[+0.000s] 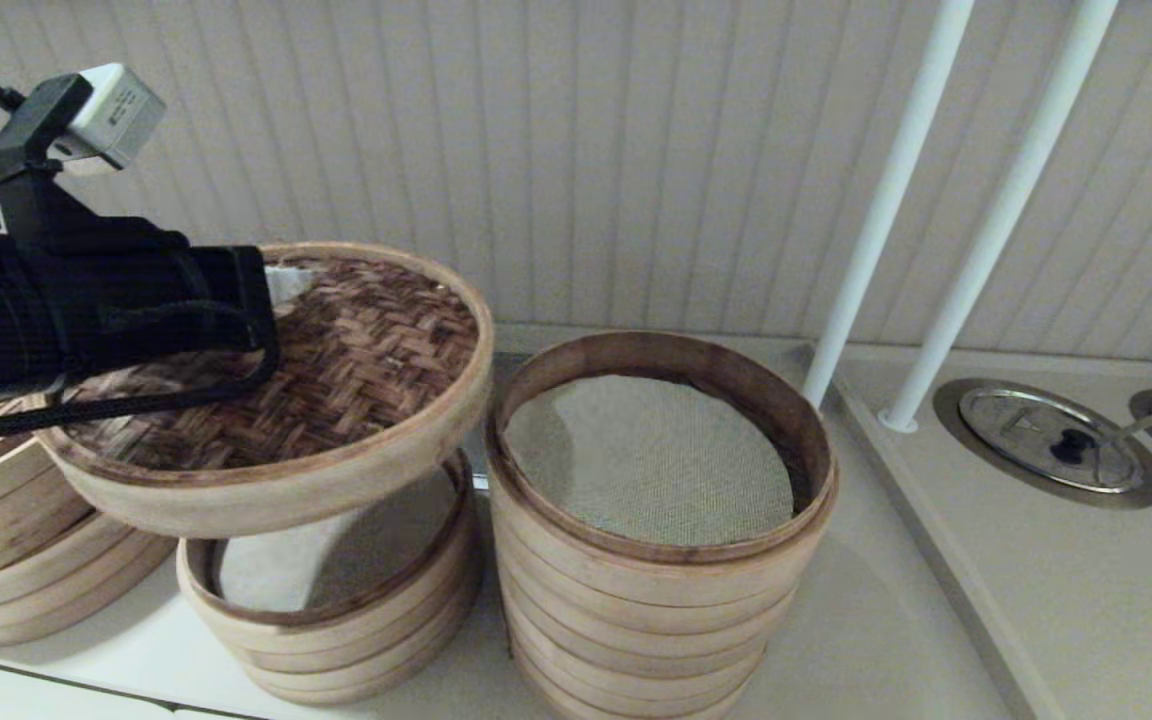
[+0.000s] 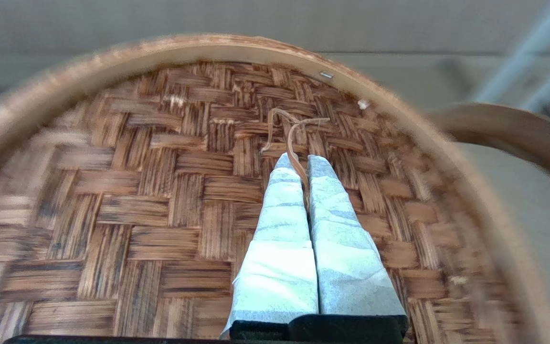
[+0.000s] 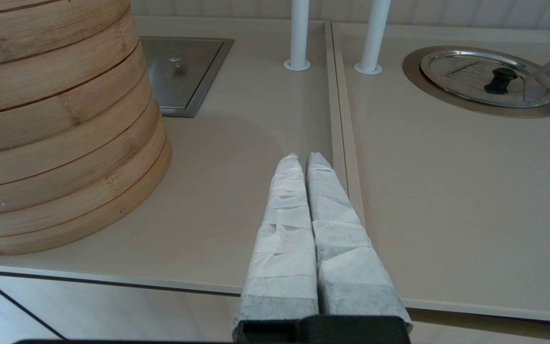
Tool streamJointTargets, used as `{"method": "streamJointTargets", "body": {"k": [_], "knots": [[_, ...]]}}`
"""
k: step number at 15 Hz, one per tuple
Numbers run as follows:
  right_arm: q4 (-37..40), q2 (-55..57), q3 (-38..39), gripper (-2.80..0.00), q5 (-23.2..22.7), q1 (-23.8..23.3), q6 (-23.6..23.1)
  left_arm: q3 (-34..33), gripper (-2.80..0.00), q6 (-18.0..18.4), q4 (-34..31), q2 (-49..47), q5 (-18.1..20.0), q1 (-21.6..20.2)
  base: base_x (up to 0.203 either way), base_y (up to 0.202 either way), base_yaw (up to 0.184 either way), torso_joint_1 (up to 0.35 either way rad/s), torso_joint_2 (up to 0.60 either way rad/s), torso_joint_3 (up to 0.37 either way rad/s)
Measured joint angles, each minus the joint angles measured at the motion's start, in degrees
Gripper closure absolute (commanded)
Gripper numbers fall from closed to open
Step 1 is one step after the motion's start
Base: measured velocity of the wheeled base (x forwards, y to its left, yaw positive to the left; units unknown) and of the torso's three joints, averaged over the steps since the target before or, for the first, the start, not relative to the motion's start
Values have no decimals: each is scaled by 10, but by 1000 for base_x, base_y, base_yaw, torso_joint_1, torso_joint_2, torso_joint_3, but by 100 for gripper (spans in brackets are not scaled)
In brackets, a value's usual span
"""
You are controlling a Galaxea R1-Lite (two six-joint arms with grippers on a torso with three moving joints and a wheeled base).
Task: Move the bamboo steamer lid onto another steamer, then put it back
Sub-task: Put the steamer
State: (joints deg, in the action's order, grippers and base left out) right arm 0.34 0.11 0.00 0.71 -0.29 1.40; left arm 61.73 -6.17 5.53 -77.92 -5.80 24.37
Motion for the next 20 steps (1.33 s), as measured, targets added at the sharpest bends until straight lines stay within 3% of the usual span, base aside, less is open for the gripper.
{"method": "streamJointTargets", "body": {"k": [10, 20], "knots": [[0, 0, 0, 0, 0, 1, 0, -70, 0, -1, 13, 46, 61, -81, 0, 0, 0, 0, 0, 0], [0, 0, 0, 0, 0, 0, 0, -137, 0, -2, 66, 53, 65, -96, 0, 0, 0, 0, 0, 0]]}}
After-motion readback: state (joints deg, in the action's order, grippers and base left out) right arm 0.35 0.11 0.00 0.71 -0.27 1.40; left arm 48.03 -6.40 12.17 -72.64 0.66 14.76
